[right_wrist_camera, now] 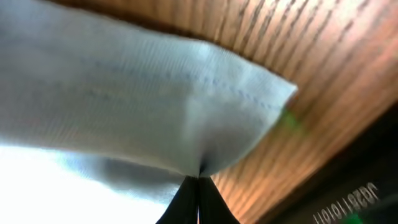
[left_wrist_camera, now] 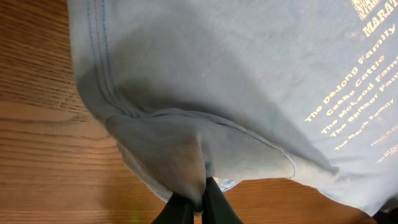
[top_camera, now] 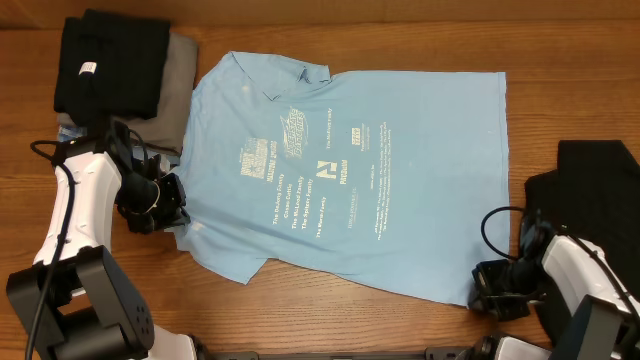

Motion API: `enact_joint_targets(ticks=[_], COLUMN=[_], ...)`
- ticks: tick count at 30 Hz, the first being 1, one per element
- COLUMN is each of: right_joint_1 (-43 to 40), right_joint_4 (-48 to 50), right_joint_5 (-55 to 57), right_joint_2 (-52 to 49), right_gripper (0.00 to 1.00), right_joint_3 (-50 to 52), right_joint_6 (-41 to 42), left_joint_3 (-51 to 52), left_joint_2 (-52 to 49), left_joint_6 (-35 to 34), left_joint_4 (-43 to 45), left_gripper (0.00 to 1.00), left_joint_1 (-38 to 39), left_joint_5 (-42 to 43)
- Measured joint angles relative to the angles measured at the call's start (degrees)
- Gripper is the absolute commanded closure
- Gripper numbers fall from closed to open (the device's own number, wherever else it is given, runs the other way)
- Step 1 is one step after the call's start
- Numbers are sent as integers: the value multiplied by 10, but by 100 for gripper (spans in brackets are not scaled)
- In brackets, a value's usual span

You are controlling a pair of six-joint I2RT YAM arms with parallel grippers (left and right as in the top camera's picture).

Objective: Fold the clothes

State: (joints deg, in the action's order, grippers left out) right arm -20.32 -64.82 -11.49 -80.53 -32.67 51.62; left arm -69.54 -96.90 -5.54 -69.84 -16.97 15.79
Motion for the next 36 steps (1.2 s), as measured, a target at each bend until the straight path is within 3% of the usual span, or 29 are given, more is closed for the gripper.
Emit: enact_joint_targets(ticks=[14,20,36], right_joint_1=[1,1,1], right_joint_4=[-49,-38,104], right_joint_5=[35,43,-80], right_joint_2=[11,11,11], right_gripper=[96,96,96], right_joint_3=[-129,-134,-135], right_joint_6=[-54,-73,-161], left_joint_3=[0,0,-2], left_joint_2=[0,0,0], left_joint_6=[0,0,20], left_joint_4=[0,0,29], left_gripper=[92,92,96], left_joint_1=[0,0,0], left_joint_5=[1,1,34])
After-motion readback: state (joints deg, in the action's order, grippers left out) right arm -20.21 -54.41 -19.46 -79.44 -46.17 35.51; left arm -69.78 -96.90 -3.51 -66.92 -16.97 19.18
